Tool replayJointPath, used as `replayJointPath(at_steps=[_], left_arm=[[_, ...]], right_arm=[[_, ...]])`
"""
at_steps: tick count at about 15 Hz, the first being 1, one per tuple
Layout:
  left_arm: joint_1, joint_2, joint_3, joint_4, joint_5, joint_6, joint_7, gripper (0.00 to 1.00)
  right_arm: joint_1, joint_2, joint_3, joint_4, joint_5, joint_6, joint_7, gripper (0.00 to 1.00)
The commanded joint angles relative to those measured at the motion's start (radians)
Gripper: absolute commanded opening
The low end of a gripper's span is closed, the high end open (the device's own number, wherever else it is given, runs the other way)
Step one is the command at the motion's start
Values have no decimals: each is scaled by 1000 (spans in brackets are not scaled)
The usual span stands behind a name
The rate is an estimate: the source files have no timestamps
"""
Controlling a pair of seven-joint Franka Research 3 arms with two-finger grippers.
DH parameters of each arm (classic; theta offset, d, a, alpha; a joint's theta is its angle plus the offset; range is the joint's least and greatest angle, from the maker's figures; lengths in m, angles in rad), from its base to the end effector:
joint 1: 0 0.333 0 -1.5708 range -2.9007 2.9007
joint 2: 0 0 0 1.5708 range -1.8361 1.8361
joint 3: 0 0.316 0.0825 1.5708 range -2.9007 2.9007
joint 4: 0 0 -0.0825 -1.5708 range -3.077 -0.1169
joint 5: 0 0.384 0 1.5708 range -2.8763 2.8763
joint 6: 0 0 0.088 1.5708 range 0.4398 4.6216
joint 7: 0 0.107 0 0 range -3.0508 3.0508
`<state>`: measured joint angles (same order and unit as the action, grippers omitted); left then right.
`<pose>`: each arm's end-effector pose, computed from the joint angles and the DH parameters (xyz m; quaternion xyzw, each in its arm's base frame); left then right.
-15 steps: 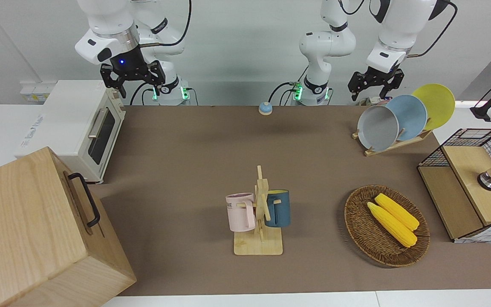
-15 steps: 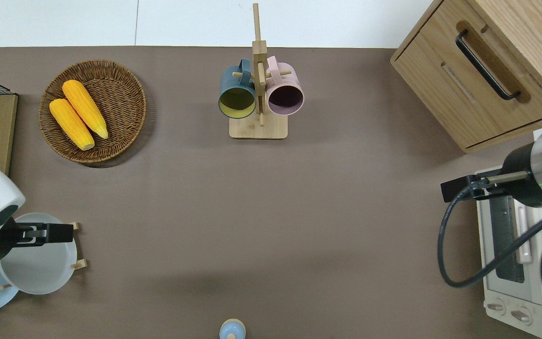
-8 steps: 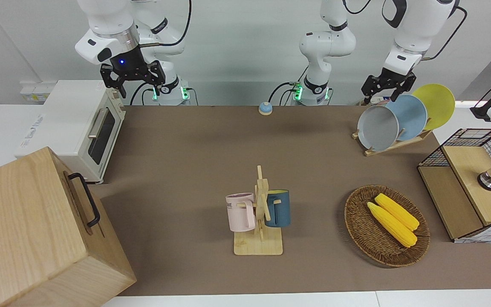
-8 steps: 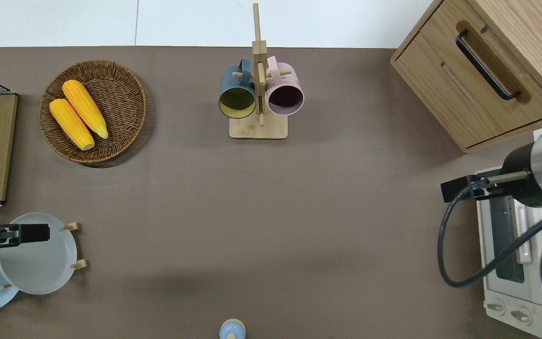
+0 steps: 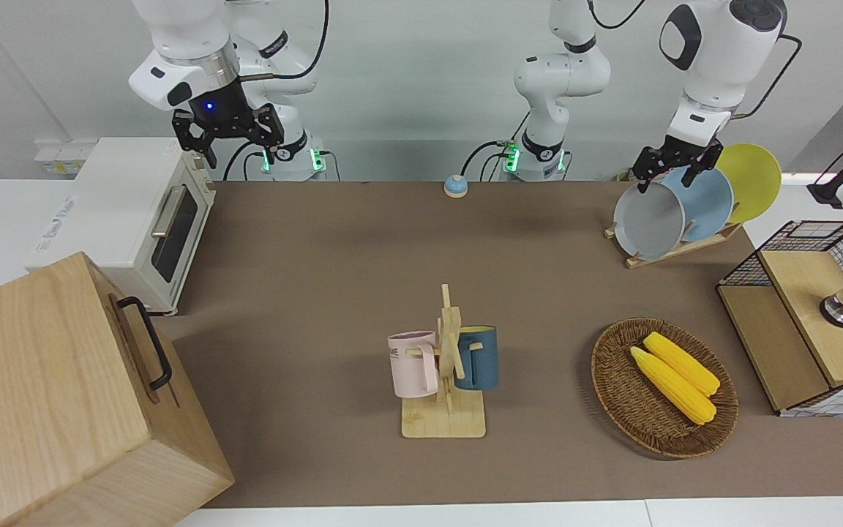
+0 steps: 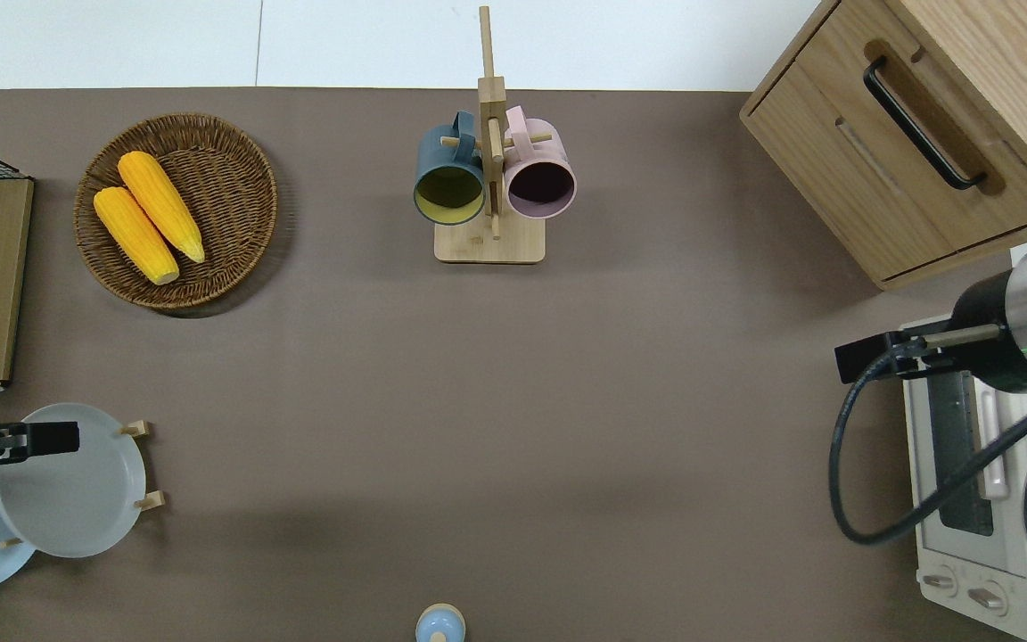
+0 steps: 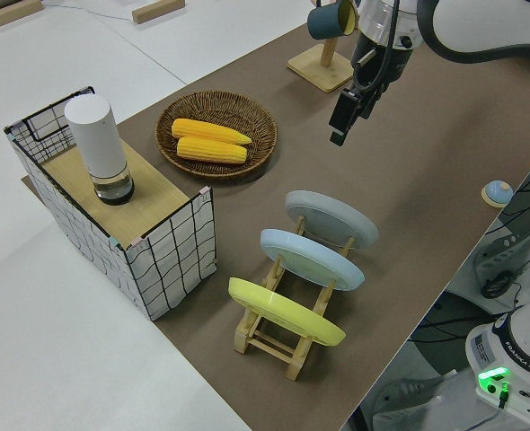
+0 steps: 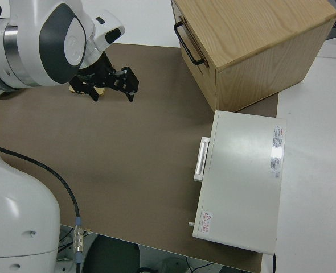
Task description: Pick gray plate from low plate rack and place it on table with left arm
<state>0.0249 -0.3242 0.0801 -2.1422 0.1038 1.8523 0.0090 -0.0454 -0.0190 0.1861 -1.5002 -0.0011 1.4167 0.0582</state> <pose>0.4583 0.0599 0.5406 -0.9986 -0.0325 -0.0147 0.0382 0.5272 0.0757 0.6544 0.9986 0.0411 -0.0320 0.0055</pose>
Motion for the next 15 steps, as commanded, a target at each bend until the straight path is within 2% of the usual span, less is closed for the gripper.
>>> replayJointPath(at_steps=[1,9,15], left_arm=[[24,-32,1,-76,42,67,29,995],[93,-30,1,-159,42,191,81,995],[115,-30,1,-220,57,271,88,995]], right_arm=[[-10,-2,6,6,10,-13,-1,987],[-10,-2,6,6,10,-13,-1,990],[-10,-2,6,6,10,-13,-1,987]])
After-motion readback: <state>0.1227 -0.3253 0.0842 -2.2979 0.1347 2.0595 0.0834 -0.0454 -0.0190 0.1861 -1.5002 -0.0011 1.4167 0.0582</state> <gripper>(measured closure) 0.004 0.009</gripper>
